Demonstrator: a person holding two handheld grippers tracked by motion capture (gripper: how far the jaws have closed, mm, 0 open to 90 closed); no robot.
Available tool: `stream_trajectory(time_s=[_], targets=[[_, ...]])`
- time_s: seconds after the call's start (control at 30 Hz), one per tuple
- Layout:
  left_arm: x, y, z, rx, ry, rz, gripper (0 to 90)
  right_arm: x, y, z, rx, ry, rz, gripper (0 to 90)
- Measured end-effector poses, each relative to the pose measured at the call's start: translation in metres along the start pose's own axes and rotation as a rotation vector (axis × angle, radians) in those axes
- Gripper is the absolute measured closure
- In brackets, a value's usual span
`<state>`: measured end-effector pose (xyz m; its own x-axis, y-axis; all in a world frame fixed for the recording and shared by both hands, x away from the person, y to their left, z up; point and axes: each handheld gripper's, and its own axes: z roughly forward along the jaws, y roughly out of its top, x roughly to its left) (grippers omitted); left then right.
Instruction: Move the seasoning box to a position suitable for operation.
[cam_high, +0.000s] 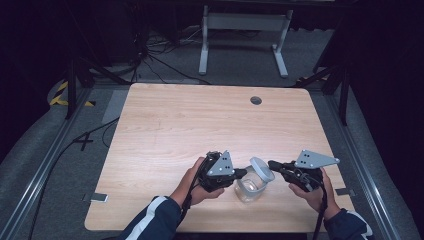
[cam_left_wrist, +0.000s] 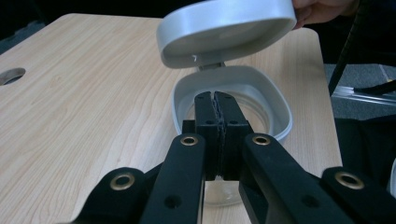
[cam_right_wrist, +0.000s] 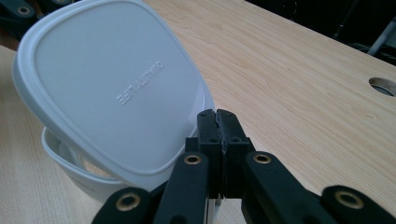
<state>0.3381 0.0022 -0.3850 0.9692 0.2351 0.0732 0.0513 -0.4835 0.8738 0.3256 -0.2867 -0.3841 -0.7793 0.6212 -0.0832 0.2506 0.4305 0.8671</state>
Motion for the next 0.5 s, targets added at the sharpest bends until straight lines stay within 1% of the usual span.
stream_trajectory(time_s=[0.2, 0.27, 0.3, 0.4, 0.43, 0.5], targets=[[0.0012, 0.0024, 0.0017, -0.010, -0.001, -0.012, 89.2, -0.0005, -0.0004, 0.0000, 0.000, 0.002, 0.003, 90.0], [0.0018, 0.0040, 0.0016, -0.012, 0.001, -0.006, 89.2, -0.0003, -0.0003, -0.0002, 0.000, 0.001, 0.003, 90.0], [0.0022, 0.0048, 0.0012, -0.021, -0.001, -0.015, 89.2, -0.0003, -0.0003, -0.0004, -0.001, 0.002, 0.000, 89.9], [0.0024, 0.0078, 0.0006, -0.035, -0.002, -0.022, 89.2, -0.0001, -0.0004, -0.0010, -0.005, 0.003, 0.001, 89.8], [0.0033, 0.0089, 0.0006, -0.039, 0.001, -0.009, 89.2, -0.0003, -0.0005, -0.0014, -0.005, 0.002, -0.002, 89.8], [0.0027, 0.0098, 0.0011, -0.037, -0.001, -0.014, 89.3, -0.0002, -0.0005, -0.0017, -0.005, 0.001, -0.002, 89.7]])
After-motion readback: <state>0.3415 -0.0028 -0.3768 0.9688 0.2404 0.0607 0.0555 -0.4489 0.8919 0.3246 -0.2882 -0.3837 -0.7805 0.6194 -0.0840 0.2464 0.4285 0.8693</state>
